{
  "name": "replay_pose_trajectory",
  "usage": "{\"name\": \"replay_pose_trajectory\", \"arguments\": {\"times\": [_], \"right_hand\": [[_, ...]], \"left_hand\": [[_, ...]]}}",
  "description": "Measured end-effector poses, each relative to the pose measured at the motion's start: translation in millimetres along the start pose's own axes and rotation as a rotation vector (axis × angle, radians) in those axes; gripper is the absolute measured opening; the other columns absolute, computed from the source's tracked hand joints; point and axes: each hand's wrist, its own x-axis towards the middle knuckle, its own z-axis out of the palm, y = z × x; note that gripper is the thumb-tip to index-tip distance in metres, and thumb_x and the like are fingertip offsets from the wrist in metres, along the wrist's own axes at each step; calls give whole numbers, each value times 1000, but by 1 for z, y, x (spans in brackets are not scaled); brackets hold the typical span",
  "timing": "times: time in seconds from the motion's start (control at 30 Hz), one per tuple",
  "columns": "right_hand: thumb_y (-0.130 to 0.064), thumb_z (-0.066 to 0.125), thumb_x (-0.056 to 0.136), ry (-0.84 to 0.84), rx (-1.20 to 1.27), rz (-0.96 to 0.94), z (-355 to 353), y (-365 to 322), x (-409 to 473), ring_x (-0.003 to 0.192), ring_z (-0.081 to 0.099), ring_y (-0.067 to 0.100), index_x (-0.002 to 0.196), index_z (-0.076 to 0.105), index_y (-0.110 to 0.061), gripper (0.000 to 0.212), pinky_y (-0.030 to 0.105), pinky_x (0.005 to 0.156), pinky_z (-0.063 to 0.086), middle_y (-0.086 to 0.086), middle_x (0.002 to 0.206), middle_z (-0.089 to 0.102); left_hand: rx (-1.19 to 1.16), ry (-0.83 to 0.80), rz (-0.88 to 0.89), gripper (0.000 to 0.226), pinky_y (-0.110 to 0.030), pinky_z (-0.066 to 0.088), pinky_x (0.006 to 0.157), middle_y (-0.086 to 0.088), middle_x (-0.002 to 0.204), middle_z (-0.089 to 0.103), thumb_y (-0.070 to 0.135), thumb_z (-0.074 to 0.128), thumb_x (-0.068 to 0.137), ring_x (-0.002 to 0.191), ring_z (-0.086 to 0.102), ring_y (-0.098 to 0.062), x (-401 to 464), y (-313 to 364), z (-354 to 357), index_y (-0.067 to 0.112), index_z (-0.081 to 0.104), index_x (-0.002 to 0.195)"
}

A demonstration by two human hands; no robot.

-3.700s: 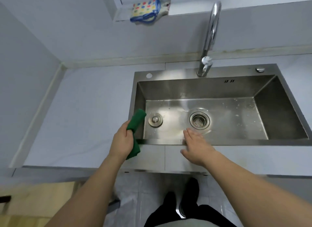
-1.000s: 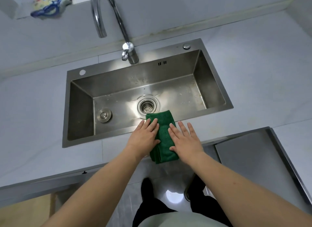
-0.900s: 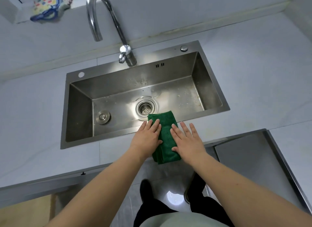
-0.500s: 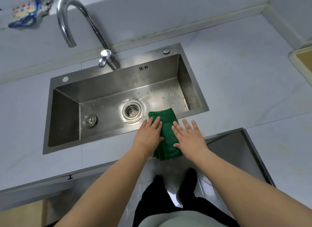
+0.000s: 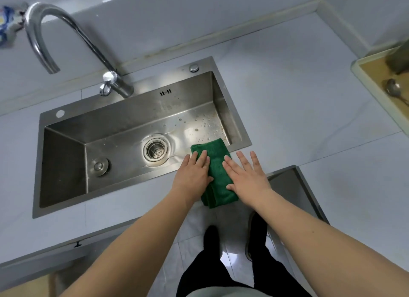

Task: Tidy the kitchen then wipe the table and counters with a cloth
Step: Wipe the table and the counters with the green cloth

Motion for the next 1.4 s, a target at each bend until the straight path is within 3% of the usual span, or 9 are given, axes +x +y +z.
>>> {"name": "replay_pose_trajectory", "arguments": {"times": [0.57,0.7,0.8,0.87,0.93,1.0,1.17,1.3,1.4], "right_hand": [[-50,24,101,-25,18,43,22,163,-24,144,-24,32,153,-9,-22,68,59,103,-25,-6,160,-17],[-48,32,100,-22,62,84,25,183,-24,144,-23,33,153,-5,-21,70,60,105,-23,-3,161,-13],[-38,48,96,31,167,144,23,177,-23,147,-9,33,153,7,-18,73,58,110,-17,3,161,1],[-33,54,91,107,297,268,22,169,-26,142,15,31,148,24,-15,66,51,116,-6,8,152,24],[-37,54,91,148,390,404,24,165,-30,128,32,29,136,39,-12,53,43,116,12,8,137,39],[-40,50,93,123,399,477,25,163,-30,120,38,29,126,48,-13,43,39,107,24,8,128,46],[-17,49,86,35,422,456,11,160,-22,114,41,27,112,57,-16,27,35,99,29,6,121,52],[-13,48,84,60,518,452,-18,158,-13,113,48,26,115,54,-14,32,33,95,35,6,120,55],[-7,47,84,92,604,405,-50,152,0,104,56,26,112,51,-12,29,32,84,38,7,114,59]], "left_hand": [[23,42,20,67,-45,9,121,-10,162,3,47,26,103,148,7,-34,90,127,-60,7,8,154],[24,40,63,68,-41,16,119,-8,161,11,49,35,101,146,16,-32,111,140,-76,8,18,153],[-74,51,90,52,-37,29,112,-2,153,34,43,46,96,134,38,-26,122,132,-90,16,47,141],[-190,130,54,36,-36,37,104,2,139,50,35,46,95,121,49,-23,133,122,-101,22,62,126],[-260,187,-42,33,-36,39,97,1,128,57,30,49,93,114,51,-25,143,119,-108,20,61,122],[-218,185,-107,32,-37,36,94,-2,119,60,29,51,92,112,51,-26,151,123,-110,17,56,122],[-211,128,-180,21,-37,31,92,-3,98,61,20,49,86,103,48,-28,159,130,-109,15,61,103],[-392,131,-289,21,-36,28,91,-1,88,63,16,48,79,97,49,-26,146,105,-119,18,62,95],[-561,134,-453,19,-34,33,83,2,82,61,15,50,76,93,53,-24,126,72,-123,20,60,91]]}}
